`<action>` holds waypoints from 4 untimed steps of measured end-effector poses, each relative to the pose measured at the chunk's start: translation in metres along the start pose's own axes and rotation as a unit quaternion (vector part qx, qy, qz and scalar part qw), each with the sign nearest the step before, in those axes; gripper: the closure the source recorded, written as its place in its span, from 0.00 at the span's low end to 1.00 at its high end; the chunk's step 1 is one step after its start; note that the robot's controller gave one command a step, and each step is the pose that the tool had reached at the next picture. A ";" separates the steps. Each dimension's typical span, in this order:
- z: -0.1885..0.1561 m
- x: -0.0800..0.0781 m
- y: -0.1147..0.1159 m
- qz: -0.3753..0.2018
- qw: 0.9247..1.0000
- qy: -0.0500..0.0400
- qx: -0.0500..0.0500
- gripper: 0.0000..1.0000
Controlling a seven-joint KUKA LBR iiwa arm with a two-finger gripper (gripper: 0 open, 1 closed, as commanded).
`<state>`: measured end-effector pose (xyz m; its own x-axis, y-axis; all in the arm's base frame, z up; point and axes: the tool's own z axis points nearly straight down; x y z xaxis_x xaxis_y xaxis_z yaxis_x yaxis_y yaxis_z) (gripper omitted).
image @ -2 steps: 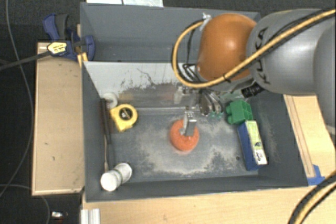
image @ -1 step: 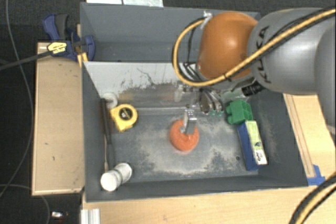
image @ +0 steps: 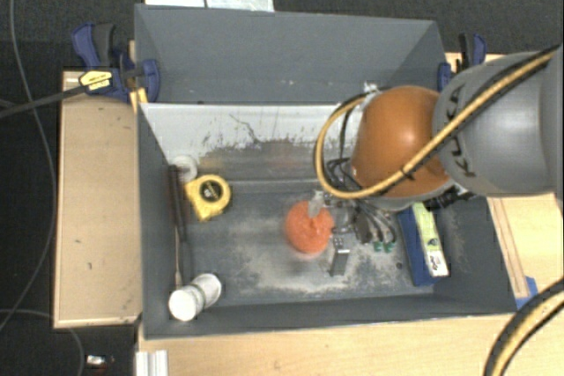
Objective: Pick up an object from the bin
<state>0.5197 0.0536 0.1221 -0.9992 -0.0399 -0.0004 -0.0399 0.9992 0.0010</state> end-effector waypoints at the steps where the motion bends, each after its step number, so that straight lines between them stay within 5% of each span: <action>1: 0.002 0.015 -0.001 -0.006 1.000 -0.003 0.000 0.00; 2: 0.023 0.034 -0.010 -0.020 1.000 -0.003 0.000 0.00; 3: 0.028 -0.016 -0.020 0.084 0.996 -0.005 -0.002 0.00; 4: 0.039 -0.028 -0.041 -0.010 1.000 -0.003 -0.001 1.00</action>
Offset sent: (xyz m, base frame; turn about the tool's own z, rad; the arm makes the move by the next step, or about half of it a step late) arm -0.0373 -0.0134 -0.0274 -0.0449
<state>0.5498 0.0137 0.0834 -0.9982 -0.0601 -0.0068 -0.0601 0.9982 0.0020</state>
